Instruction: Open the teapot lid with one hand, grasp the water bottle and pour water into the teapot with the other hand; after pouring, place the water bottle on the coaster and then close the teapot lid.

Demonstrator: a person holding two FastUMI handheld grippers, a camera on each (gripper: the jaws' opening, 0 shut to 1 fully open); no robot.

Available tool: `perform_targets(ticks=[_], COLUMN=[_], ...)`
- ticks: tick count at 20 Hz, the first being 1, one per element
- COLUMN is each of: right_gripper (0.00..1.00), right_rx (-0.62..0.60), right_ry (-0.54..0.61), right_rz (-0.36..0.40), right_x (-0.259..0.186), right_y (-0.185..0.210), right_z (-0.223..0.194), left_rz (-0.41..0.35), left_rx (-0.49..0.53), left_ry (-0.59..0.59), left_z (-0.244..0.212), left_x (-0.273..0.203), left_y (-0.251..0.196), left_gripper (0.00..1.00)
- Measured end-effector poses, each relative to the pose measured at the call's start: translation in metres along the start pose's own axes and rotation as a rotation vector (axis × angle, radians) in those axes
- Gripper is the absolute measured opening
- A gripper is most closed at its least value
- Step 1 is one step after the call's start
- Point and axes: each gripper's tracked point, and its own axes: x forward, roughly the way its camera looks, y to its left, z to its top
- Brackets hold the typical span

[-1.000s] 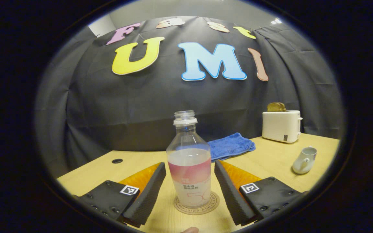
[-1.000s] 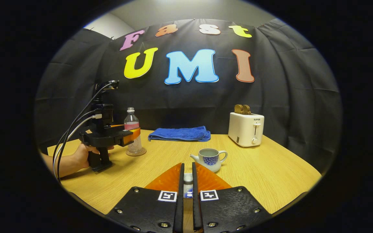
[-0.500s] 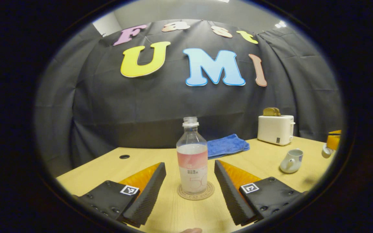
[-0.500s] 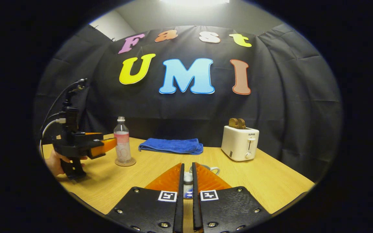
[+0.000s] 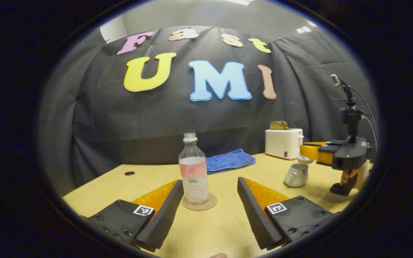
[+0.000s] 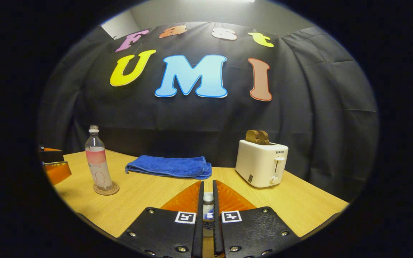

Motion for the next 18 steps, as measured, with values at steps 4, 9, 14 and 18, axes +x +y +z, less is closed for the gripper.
perform_targets(ticks=[4, 9, 14, 18], right_gripper=[0.12, 0.12, 0.12, 0.12], right_rx=[-0.009, -0.002, 0.012, 0.005], right_ry=[0.026, 0.050, 0.039, 0.077], right_rz=[0.001, -0.017, -0.010, -0.023], right_x=[0.012, 0.013, 0.015, 0.019], right_y=[0.005, 0.000, 0.001, -0.001], right_z=[-0.012, -0.019, -0.019, -0.031], left_rz=[-0.030, -0.009, -0.006, -0.013], left_rx=[-0.032, -0.051, -0.046, -0.046], left_ry=[-0.017, -0.001, 0.006, 0.000], left_z=[0.004, -0.005, -0.007, -0.005], left_x=[-0.002, -0.001, 0.001, 0.000], left_y=[-0.005, 0.007, 0.006, 0.002], left_gripper=[1.00, 1.00, 1.00, 1.00])
